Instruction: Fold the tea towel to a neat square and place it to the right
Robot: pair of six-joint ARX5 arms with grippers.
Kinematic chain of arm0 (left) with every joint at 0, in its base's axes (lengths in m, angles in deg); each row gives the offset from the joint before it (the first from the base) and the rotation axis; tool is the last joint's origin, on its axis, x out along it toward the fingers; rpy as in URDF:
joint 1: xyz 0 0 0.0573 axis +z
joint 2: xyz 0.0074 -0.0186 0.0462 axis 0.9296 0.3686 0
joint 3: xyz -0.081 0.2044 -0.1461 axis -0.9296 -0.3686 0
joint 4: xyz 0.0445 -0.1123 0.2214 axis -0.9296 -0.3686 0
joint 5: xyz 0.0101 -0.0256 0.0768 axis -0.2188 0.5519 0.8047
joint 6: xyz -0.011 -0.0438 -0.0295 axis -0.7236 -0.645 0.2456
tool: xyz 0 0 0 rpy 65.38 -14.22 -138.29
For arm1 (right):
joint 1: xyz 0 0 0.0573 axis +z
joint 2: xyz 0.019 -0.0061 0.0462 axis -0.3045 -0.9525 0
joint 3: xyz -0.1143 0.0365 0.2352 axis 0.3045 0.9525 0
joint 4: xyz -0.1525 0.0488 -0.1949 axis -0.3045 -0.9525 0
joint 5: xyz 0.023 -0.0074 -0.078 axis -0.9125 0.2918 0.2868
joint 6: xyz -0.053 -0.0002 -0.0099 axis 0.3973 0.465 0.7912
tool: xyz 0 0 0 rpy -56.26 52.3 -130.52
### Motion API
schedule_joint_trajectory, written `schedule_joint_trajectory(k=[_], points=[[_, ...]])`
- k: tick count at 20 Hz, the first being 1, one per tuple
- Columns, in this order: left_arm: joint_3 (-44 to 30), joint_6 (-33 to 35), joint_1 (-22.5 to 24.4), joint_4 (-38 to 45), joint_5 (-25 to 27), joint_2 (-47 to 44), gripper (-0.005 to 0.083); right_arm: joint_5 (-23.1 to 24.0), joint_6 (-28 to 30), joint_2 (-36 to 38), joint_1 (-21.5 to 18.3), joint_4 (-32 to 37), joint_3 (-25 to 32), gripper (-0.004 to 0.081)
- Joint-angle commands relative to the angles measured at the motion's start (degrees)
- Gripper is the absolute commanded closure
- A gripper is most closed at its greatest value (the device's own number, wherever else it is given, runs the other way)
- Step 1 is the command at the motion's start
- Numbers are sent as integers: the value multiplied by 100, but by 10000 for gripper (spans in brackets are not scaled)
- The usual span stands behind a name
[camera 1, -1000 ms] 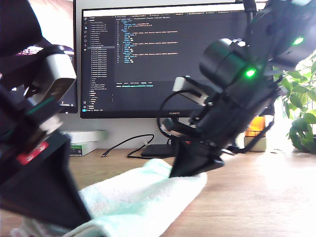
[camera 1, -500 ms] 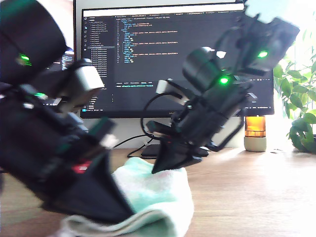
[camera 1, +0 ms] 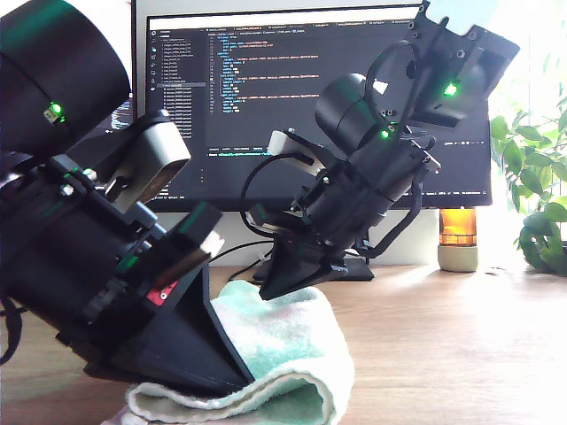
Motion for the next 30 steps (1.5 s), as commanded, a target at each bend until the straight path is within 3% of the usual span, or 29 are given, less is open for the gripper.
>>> schedule_joint_trajectory(k=[1, 5, 11, 18, 20, 22, 26, 30], points=[[-11, 103, -15, -76, 20, -417, 797, -9, 39, 153, 24, -22, -15, 781], [-11, 732, -11, -546, 166, -1093, 797, -2, 111, 726, 26, -79, -15, 781], [-13, 1346, -11, -990, 667, -1617, 797, 83, 1217, 1749, 33, -1296, 35, 781], [-133, 1672, -17, -634, 734, -1714, 797, 352, 1543, 3477, 33, -1158, 979, 781], [-203, 1707, -15, -293, 721, -1705, 797, 584, 1950, 3952, 59, -1235, 1344, 781], [-229, 1759, 35, -122, 684, -1650, 797, 883, 2358, 4260, 236, -1508, 1657, 781], [-234, 1784, 146, -74, 61, -1274, 797, 1486, 3519, 4494, 828, -2221, 2197, 781], [-234, 1755, 151, -74, -278, -946, 797, 1902, 4677, 4498, 1572, -2297, 2411, 781]])
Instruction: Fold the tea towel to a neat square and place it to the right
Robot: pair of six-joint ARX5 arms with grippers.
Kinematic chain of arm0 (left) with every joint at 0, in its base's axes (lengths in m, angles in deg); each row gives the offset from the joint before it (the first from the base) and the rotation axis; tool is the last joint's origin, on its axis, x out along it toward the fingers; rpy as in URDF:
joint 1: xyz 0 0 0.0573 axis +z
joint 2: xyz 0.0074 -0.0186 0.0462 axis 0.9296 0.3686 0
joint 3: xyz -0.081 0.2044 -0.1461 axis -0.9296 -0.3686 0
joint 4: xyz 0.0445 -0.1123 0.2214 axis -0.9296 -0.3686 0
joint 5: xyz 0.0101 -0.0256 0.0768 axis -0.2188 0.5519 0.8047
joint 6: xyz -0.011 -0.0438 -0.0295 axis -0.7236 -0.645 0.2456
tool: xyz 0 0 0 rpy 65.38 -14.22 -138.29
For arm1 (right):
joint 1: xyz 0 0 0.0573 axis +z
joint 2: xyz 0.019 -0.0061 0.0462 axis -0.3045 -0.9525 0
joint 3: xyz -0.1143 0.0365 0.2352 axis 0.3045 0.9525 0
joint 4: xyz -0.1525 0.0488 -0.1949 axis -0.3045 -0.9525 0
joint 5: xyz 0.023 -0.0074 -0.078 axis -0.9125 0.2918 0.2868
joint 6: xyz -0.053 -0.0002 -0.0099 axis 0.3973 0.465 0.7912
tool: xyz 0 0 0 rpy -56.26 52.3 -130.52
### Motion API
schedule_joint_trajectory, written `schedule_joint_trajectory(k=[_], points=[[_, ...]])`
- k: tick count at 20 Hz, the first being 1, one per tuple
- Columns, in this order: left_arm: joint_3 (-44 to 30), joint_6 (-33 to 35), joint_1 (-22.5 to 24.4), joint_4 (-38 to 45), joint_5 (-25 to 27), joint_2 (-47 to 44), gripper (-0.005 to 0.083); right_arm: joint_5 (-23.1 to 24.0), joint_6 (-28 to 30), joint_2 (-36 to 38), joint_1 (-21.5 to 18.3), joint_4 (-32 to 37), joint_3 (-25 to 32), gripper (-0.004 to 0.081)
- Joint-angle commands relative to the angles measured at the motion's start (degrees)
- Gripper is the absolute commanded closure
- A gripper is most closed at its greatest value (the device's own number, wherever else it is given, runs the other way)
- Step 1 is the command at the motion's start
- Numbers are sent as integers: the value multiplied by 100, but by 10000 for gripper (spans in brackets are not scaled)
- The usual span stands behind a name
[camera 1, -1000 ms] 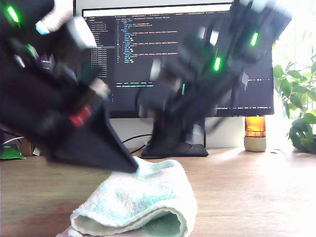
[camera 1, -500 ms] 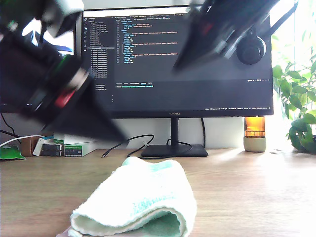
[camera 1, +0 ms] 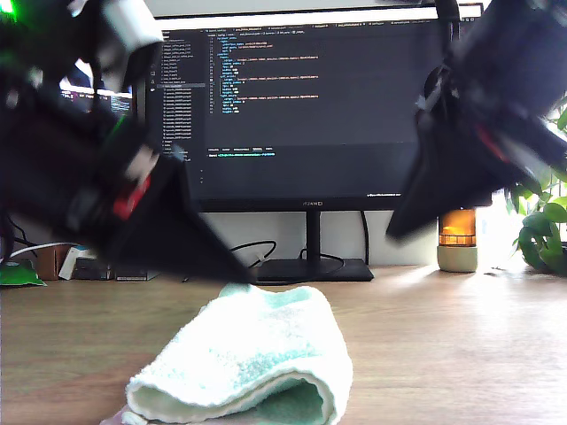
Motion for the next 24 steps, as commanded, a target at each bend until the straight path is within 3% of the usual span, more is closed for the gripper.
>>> schedule_joint_trajectory(k=[1, 3, 5, 8, 11, 13, 15, 20, 24], points=[[-129, -7, 0, 44, -94, 157, 797, 4, 409, 24, 240, 37, 9, 781], [-129, -33, -2, 48, -245, 341, 797, -240, 1005, -35, 417, -66, 9, 779], [-129, -79, -2, 101, -393, 516, 797, -640, 1307, -157, 505, -197, 9, 694], [-127, -205, -2, 243, -417, 697, 797, -693, 1683, -437, 616, -131, 9, 662], [-127, -374, -2, 339, -466, 896, 797, -800, 2267, -855, 649, -33, 9, 575], [-127, -459, -2, 476, -568, 973, 797, -796, 2553, -1141, 649, 2, 9, 570], [-127, -487, -2, 807, -870, 979, 797, -776, 2575, -1338, 649, 70, 9, 570], [-127, -710, -9, 1082, -872, 1097, 797, -623, 2579, -1423, 643, 131, 9, 568], [-125, -1034, -20, 1427, -964, 1526, 797, -444, 2573, -1421, 645, 210, 9, 518]])
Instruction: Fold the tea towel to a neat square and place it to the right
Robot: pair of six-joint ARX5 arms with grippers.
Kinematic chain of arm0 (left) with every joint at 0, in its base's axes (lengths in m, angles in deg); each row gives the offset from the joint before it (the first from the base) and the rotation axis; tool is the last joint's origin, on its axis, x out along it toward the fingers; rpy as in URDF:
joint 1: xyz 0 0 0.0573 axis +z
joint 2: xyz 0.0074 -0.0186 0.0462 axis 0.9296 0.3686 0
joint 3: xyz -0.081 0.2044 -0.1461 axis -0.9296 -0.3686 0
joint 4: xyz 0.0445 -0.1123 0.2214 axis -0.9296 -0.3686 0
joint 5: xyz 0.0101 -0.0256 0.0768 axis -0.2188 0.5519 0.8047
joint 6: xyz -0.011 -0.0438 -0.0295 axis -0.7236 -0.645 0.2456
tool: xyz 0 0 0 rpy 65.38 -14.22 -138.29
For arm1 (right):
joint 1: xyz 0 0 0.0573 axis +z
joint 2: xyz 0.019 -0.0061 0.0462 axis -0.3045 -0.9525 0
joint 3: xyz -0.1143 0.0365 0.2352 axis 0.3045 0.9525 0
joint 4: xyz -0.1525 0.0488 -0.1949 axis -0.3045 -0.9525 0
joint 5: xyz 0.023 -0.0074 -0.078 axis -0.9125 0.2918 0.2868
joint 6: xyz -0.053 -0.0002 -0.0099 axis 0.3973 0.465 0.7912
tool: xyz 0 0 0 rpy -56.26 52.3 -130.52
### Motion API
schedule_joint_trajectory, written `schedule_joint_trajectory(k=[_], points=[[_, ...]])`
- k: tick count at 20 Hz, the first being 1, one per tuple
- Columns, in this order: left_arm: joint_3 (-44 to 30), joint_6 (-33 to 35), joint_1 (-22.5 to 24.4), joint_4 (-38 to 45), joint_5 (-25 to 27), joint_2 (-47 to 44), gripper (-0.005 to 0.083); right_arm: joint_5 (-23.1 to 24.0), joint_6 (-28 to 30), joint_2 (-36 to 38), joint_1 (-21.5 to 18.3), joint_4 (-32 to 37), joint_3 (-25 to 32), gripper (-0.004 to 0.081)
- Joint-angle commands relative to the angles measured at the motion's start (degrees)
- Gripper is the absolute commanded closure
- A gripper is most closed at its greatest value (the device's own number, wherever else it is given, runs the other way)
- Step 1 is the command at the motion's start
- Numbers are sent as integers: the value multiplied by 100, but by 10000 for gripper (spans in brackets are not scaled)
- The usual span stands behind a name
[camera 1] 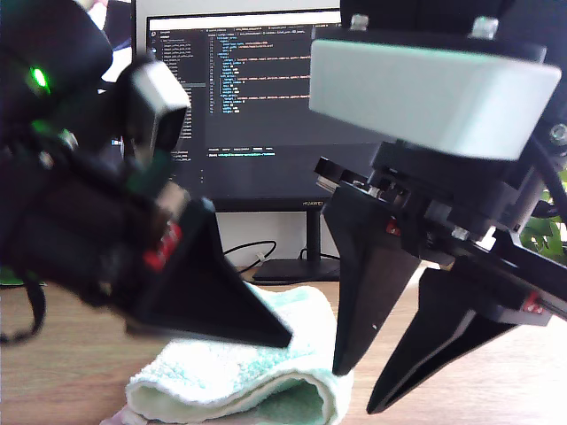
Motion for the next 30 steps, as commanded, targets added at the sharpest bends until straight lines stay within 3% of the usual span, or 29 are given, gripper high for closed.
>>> schedule_joint_trajectory(k=[1, 5, 12, 24, 30], points=[[-85, -79, -44, 125, -125, 208, 797, 87, 7, -4, 26, 83, 11, 503], [-59, -214, -63, 175, -203, 317, 797, 214, -26, -7, 26, 131, 11, 434], [-59, -212, -13, -4, -157, 317, 797, -173, 162, -223, 61, 433, 11, 434], [-59, -105, -2, -271, -136, 317, 797, 81, 914, -568, 118, 31, 11, 437], [-59, -105, -2, -260, -142, 315, 797, -238, 909, -616, 225, 195, 11, 527]])
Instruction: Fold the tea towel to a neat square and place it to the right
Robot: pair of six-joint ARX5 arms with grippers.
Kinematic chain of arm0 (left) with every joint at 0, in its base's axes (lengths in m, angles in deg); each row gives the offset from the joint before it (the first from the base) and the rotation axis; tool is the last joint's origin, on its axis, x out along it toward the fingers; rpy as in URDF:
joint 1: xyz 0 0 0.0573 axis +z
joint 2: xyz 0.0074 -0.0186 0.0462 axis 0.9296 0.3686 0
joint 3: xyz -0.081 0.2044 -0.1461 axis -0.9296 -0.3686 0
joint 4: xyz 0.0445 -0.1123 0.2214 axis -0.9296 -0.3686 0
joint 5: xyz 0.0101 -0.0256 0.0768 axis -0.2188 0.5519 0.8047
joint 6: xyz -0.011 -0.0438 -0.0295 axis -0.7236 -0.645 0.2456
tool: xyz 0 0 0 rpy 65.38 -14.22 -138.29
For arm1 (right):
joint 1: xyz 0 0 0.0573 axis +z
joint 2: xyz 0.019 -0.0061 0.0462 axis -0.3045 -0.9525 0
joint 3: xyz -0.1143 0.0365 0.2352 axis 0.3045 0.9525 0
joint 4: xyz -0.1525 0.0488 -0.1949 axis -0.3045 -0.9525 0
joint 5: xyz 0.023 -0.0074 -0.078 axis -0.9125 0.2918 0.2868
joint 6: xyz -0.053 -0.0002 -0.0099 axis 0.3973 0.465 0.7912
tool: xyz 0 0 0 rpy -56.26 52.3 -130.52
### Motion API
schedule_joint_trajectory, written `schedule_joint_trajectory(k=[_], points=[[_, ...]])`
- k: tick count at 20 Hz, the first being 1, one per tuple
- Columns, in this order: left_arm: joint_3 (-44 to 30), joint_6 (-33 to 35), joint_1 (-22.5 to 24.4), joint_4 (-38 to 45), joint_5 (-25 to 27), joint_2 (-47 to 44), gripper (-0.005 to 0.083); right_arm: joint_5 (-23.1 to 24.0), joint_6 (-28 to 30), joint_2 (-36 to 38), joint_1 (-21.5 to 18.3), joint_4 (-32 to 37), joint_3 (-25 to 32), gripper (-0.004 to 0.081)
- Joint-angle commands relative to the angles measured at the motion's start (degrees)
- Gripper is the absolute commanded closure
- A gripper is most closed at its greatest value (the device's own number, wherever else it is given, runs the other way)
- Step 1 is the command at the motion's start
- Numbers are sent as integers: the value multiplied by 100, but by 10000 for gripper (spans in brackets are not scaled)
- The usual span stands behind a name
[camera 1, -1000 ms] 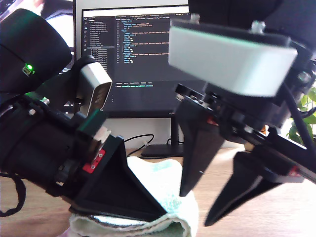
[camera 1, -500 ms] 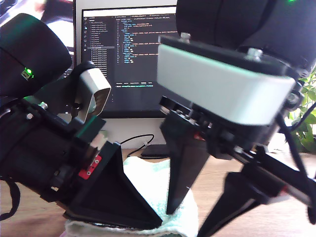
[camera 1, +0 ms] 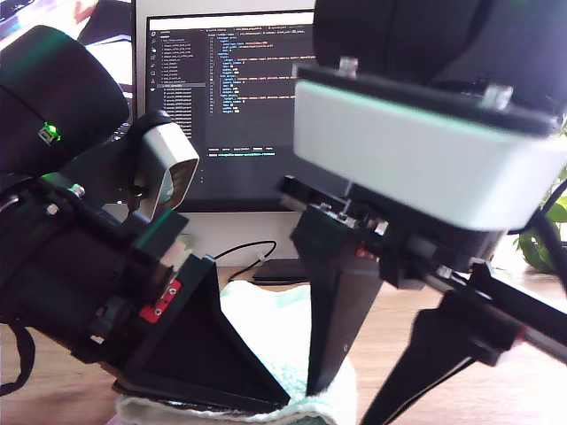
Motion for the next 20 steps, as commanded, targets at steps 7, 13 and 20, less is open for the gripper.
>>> schedule_joint_trajectory(k=[7, 13, 20], points=[[-66, 142, 44, -52, -256, 35, 797, -13, 35, -570, 138, 643, 122, 581], [-66, 297, 173, -52, -306, 22, 797, 13, 2, -570, 140, 540, 122, 705], [-66, 308, 302, -85, -297, -459, 797, 361, -393, -564, 317, 533, 118, 783]])
